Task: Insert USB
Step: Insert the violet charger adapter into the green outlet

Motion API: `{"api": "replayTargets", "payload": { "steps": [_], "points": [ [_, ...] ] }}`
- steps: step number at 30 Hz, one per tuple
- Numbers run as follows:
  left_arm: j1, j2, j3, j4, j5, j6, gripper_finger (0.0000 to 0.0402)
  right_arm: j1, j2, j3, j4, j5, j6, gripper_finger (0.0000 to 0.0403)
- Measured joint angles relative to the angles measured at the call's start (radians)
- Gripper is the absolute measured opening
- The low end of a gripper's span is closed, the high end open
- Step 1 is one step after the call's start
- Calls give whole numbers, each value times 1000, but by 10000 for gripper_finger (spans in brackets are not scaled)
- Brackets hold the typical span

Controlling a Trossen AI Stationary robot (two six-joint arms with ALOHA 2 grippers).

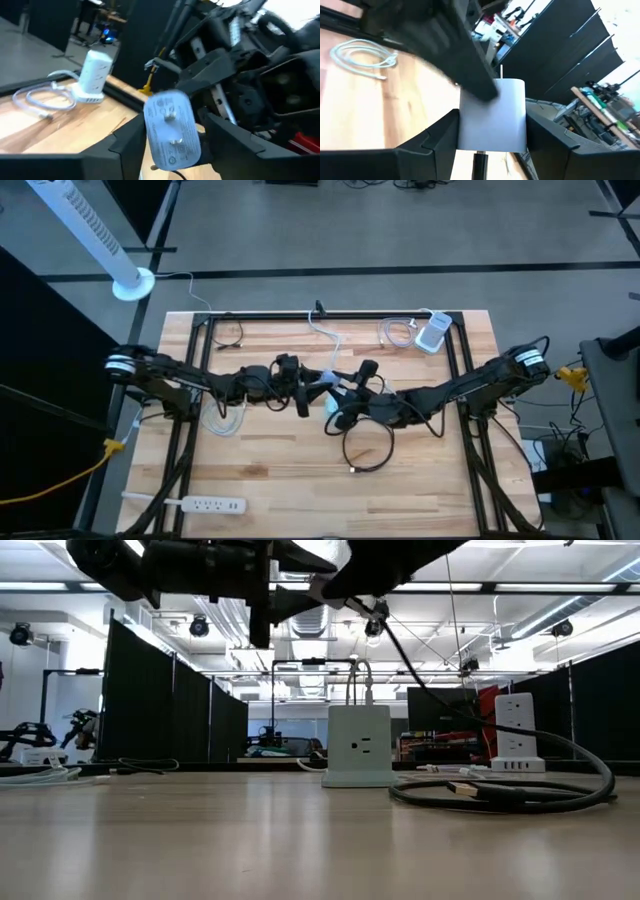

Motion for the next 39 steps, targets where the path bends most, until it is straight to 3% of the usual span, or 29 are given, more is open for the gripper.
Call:
{"api": "replayTargets", "payload": {
  "steps": [5, 9, 12, 18, 22, 30, 36, 39],
  "points": [
    [-4, -25, 1, 2, 43, 44, 221, 54, -80, 0, -156, -2, 86, 188],
    [-6, -32, 1, -30, 132, 93, 240, 80, -141, 0, -383, -12, 223, 188],
    [-12, -32, 2, -130, 214, 135, 247, 85, -170, 0, -594, -90, 356, 188],
    [-44, -31, 2, -437, 227, 157, 240, 87, -176, -21, -910, -292, 572, 188],
    [-75, -21, 2, -528, 228, 145, 225, 87, -175, -97, -888, -322, 611, 188],
    [-89, 62, 2, -578, 221, 222, 188, 78, -174, -262, -628, -315, 536, 188],
    [-83, 156, 2, -583, 11, 399, 155, 42, -173, -292, -617, -321, 526, 188],
    [-74, 187, 2, -575, -18, 396, 135, 24, -158, -308, -588, -287, 487, 188]
  ]
}}
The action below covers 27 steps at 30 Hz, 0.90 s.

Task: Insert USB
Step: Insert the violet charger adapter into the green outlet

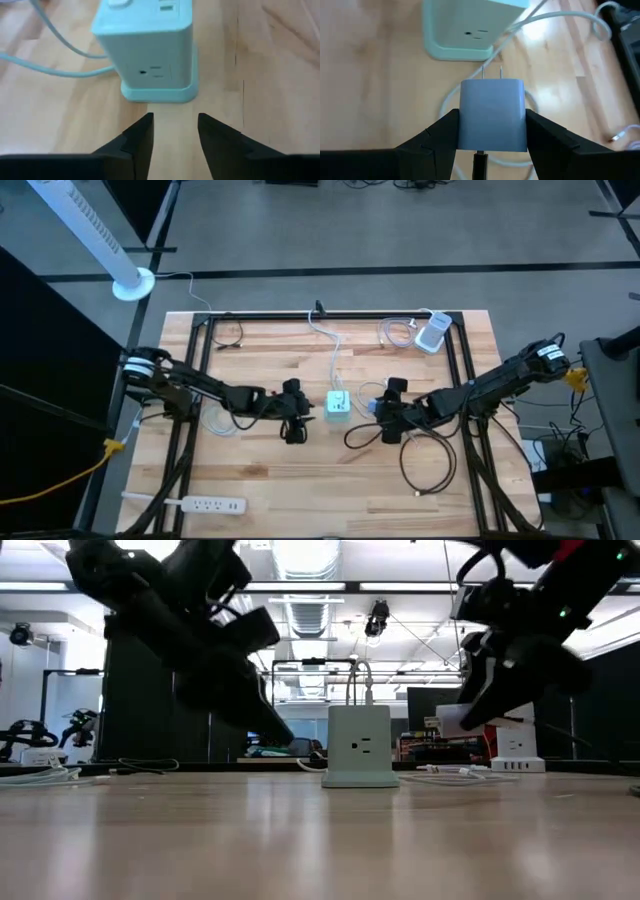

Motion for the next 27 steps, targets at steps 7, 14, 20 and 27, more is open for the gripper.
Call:
{"api": "replayTargets", "payload": {
  "steps": [7, 14, 20, 27],
  "points": [
    [57, 18, 0, 1, 82, -222, 93, 1, 96, -57, 186, 101, -216, 188],
    [108, 18, 0, 41, 157, -292, 61, 12, 232, -62, 371, 231, -403, 188],
    [124, 18, 0, 73, 237, -302, 46, 66, 340, -57, 469, 427, -494, 188],
    [131, 18, 0, 91, 235, -297, 31, 96, 367, -50, 541, 484, -562, 188]
  ]
}}
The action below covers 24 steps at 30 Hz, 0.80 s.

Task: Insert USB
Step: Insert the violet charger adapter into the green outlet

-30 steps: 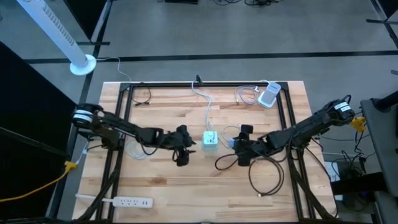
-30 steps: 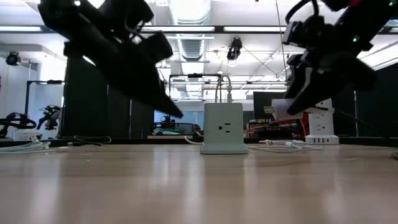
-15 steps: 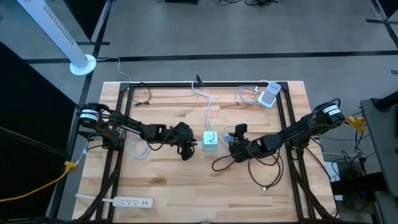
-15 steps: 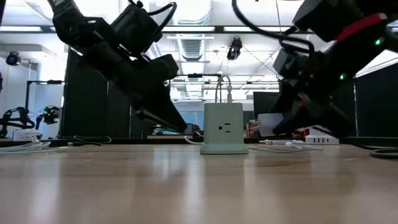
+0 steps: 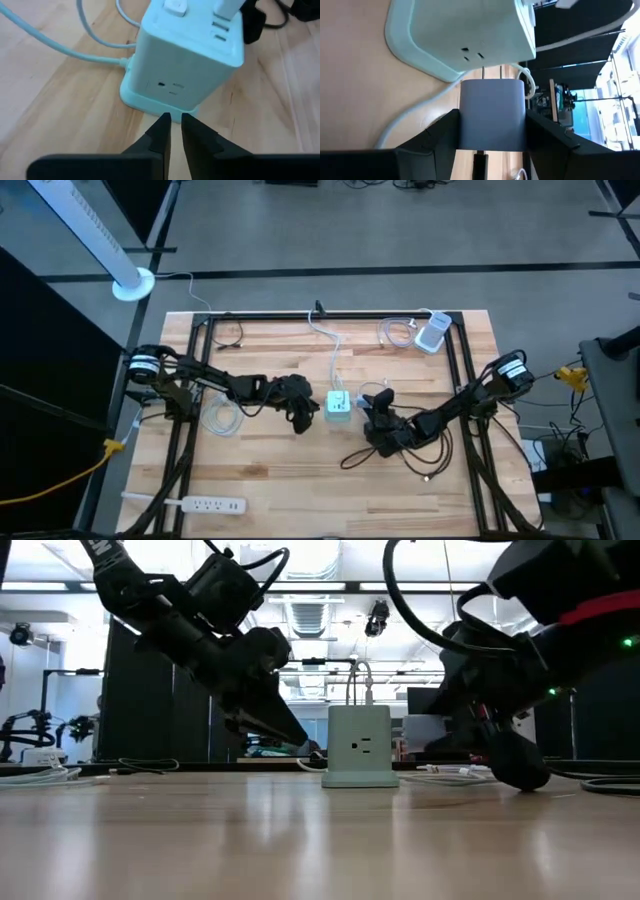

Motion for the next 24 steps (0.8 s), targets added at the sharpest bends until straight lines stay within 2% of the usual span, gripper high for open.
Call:
{"api": "replayTargets", "payload": {
  "steps": [11, 15, 20, 24],
  "points": [
    [0, 0, 0, 54, -8, 2, 27, -1, -7, 33, 8, -87, -13, 188],
    [0, -11, -1, 42, 32, 2, 27, 0, -12, 58, -1, -90, -34, 188],
    [-4, -107, -1, -36, 100, 1, 27, 1, -30, 67, -6, -82, -63, 188],
    [-24, -202, -1, -56, 96, 11, 27, 11, -70, 67, -125, -81, -6, 188]
  ]
}}
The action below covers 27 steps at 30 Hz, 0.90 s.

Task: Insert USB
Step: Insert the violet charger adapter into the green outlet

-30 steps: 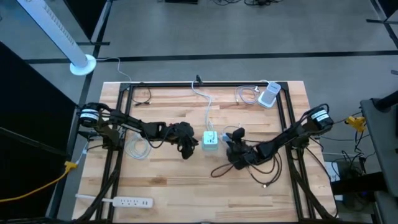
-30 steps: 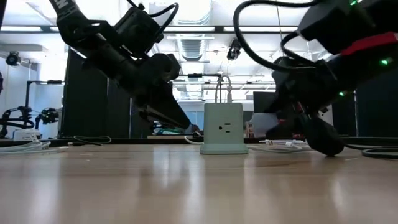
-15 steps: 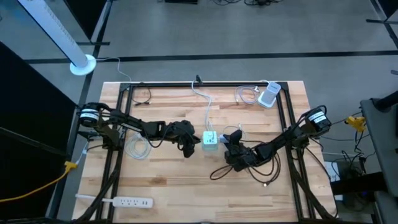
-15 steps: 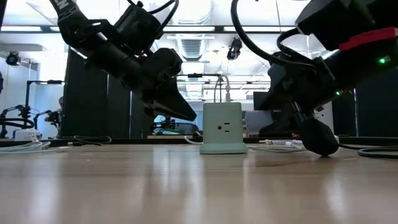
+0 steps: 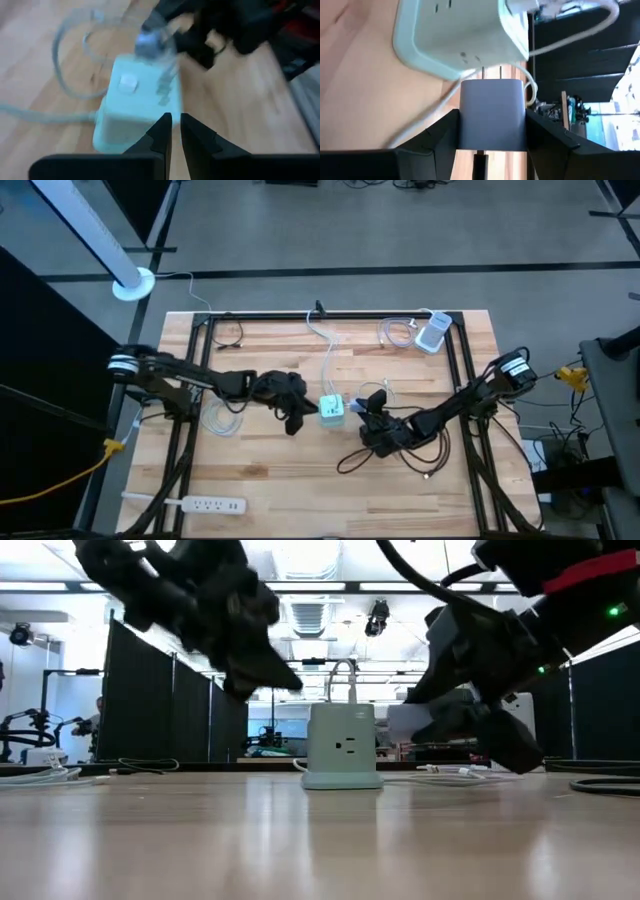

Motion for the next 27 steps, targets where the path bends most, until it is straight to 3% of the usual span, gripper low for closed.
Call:
{"api": "replayTargets", "payload": {
  "steps": [3, 8, 15, 19, 27],
  "points": [
    [-27, -41, 3, 33, -45, 41, 27, 8, -45, 0, -102, 5, 91, 188],
    [-38, 10, 1, 2, -227, 83, 27, 14, -111, -1, -160, 12, 175, 188],
    [-39, 149, 0, 222, -227, 105, 27, 15, -147, -1, -161, 5, 182, 188],
    [-31, 195, 1, 247, -227, 111, 27, 16, -145, -1, -164, -32, 175, 188],
    [-36, 262, 7, 237, -216, 65, 27, 15, -139, -1, -154, -47, -84, 188]
  ]
}}
